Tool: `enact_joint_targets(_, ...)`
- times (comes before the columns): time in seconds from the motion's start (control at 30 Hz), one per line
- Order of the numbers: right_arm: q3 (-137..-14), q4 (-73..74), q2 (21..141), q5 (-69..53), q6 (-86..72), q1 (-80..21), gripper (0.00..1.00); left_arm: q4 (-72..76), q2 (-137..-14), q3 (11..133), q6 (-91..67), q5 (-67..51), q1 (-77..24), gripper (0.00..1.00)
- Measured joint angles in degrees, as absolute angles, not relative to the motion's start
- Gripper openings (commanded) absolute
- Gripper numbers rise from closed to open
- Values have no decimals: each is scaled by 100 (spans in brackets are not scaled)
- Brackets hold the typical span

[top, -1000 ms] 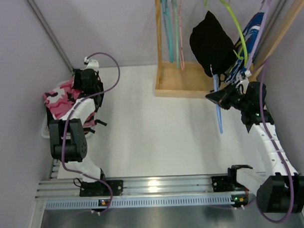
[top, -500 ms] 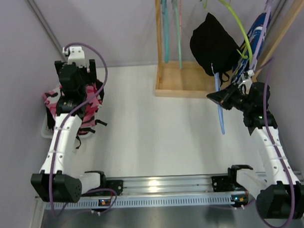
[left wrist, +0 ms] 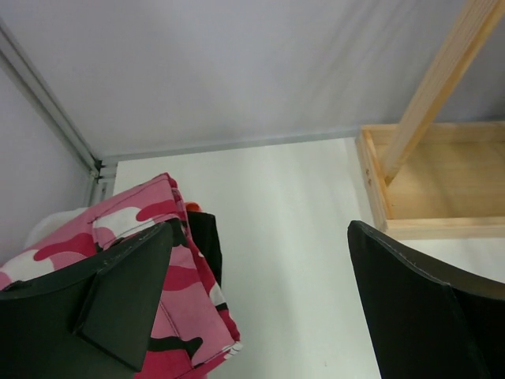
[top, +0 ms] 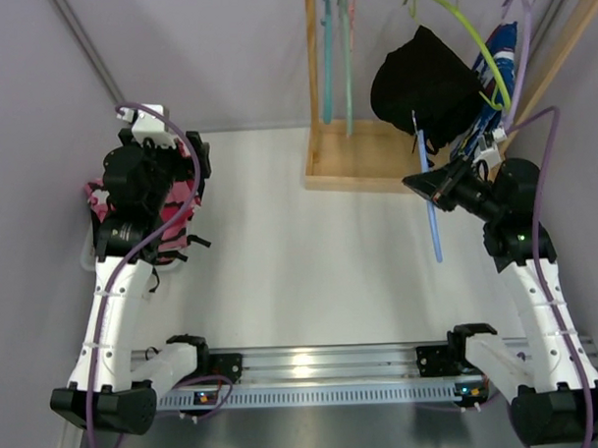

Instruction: Remove the trousers from the hanger

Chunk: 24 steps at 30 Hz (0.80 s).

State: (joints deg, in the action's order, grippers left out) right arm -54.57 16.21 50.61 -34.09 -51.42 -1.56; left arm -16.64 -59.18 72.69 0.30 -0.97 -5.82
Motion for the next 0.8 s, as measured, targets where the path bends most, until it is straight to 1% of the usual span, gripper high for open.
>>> enact_joint_targets(0.13,-5522,1623,5070,-3562,-5520,-268,0,-1732,-5920,7269,-56,-167,-679,98)
enact_joint_targets(0.33,-5408,2128,4943,-3562,-5537,-316,0,-1785,-5920,7271,-80,-169,-692,98)
enact_joint_targets(0.63,-4565,2812,4346,-3433,-4974,-325,0,-1811,-5920,7271,-97,-169,-692,98)
enact_joint_targets(0.8,-4372,2825,3883,-3929,-4628,-327,0,-1815,-5911,7247,-93,-204,-692,98)
